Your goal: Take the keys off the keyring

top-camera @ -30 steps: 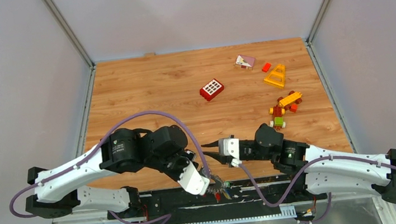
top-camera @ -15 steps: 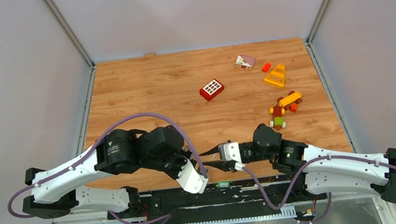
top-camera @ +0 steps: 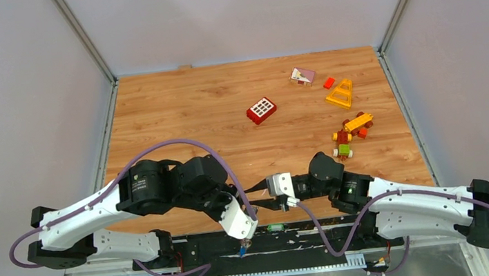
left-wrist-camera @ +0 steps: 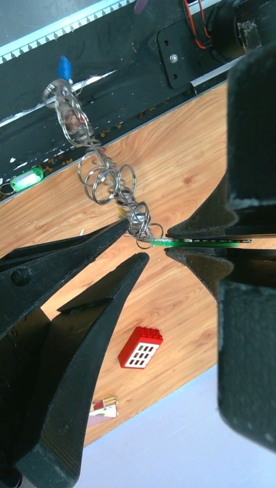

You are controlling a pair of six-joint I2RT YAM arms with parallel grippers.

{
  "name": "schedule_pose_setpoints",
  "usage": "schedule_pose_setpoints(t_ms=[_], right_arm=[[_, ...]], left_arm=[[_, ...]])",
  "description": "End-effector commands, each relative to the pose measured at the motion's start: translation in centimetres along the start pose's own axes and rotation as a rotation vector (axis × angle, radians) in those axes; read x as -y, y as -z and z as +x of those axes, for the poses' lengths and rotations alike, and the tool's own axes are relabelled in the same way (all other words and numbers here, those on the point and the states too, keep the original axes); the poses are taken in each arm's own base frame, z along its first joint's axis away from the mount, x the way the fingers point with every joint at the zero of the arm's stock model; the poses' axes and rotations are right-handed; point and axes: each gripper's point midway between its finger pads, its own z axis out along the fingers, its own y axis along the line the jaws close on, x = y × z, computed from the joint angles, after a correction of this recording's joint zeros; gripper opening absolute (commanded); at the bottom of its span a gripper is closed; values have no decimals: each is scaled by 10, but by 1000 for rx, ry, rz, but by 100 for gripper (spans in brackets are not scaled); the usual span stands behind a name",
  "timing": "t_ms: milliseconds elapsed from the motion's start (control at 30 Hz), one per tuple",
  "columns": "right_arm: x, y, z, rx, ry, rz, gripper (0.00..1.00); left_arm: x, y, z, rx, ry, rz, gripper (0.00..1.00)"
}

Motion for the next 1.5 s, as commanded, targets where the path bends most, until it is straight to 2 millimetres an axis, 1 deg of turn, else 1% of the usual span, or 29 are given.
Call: schedule_pose_setpoints(t_ms=[0, 167, 267, 400, 767, 833, 1033, 1200, 1400, 1467], right_arm=[[1, -4, -20, 71, -7, -19, 28], [-2, -7, -22, 79, -19, -42, 27], [-3, -9, -22, 81, -24, -50, 25], [-2, -11, -21, 81, -32, -50, 25], [0, -11, -23, 97, -51, -30, 22], [-1, -10, -23, 100, -52, -33, 19], [0, -10, -19, 81, -61, -26, 7], [-1, -9, -15, 67, -73, -20, 0], [1, -5, -12, 58, -86, 8, 0], [3, -3, -12, 57, -90, 21, 0]], left_arm=[[-12, 7, -14, 62, -23, -59, 0], [-12, 6, -15, 62, -25, -60, 0], [-13, 7, -15, 62, -25, -62, 0], [-13, 6, -15, 64, -25, -60, 0], [-12, 5, -15, 62, -25, -60, 0], [-13, 5, -15, 63, -25, -63, 0], [-15, 7, -15, 60, -23, -76, 0], [-20, 13, -14, 56, -15, -110, 0], [-24, 21, -18, 86, -5, -150, 0], [-29, 25, -14, 70, 4, -184, 0]])
